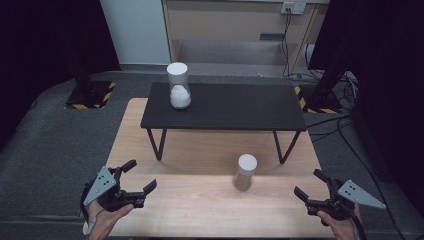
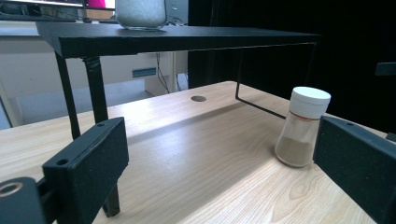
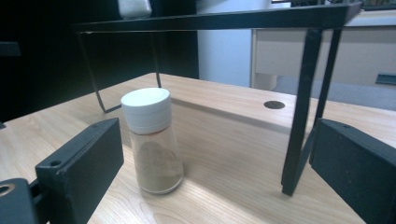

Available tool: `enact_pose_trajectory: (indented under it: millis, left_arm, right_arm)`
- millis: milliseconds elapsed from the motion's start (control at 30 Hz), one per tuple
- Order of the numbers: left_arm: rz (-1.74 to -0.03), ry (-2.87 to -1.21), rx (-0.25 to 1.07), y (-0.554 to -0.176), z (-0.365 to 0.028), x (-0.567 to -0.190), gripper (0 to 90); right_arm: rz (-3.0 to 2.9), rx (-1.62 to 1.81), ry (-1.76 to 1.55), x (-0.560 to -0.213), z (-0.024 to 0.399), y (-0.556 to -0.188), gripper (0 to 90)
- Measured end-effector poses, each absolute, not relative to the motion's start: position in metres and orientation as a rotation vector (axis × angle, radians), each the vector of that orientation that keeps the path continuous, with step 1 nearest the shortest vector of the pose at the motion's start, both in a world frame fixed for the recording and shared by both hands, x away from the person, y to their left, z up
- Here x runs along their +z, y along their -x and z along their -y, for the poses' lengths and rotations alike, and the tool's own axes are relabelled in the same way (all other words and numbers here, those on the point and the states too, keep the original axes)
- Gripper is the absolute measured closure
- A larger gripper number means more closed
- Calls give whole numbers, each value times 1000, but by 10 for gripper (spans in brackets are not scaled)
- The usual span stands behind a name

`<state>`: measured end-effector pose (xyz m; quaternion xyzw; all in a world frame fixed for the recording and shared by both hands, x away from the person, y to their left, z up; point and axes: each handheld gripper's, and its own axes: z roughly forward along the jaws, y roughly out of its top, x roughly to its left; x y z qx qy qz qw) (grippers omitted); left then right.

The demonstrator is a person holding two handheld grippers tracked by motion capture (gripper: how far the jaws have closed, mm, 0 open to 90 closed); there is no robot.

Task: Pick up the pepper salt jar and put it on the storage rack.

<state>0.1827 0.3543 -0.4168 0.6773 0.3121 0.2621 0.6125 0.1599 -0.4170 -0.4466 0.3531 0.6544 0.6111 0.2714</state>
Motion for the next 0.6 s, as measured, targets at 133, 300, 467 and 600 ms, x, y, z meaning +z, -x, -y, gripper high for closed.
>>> enact_pose_trajectory:
  millis: [133, 300, 467, 600]
  left_arm:
    - [-724, -1565, 603, -182, -354, -417, 22]
    - [-721, -1571, 597, -184, -353, -417, 22]
    - [-715, -1569, 595, -185, -353, -417, 22]
    - [-713, -1572, 592, -188, -351, -417, 22]
  right_arm:
    - [-1774, 1668, -924, -443, 415, -164, 32]
    - [-1799, 1652, -878, -428, 414, -166, 31]
    - [-1840, 1649, -876, -409, 419, -171, 14]
    - [-1863, 1642, -897, -395, 420, -173, 8]
